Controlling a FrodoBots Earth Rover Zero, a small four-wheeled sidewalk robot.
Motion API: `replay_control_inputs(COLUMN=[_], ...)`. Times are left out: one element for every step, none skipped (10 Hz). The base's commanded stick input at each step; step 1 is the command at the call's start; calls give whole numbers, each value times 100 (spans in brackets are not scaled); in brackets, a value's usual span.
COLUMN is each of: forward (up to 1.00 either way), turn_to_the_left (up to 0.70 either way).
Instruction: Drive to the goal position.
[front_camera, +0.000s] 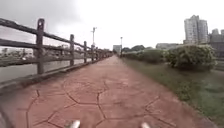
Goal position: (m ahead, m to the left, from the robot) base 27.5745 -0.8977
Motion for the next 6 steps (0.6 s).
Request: replay_control_inputs(forward=[70, 70, 70, 70, 70, 70], turn_to_the_left=[0, 0, 0, 0, 0, 0])
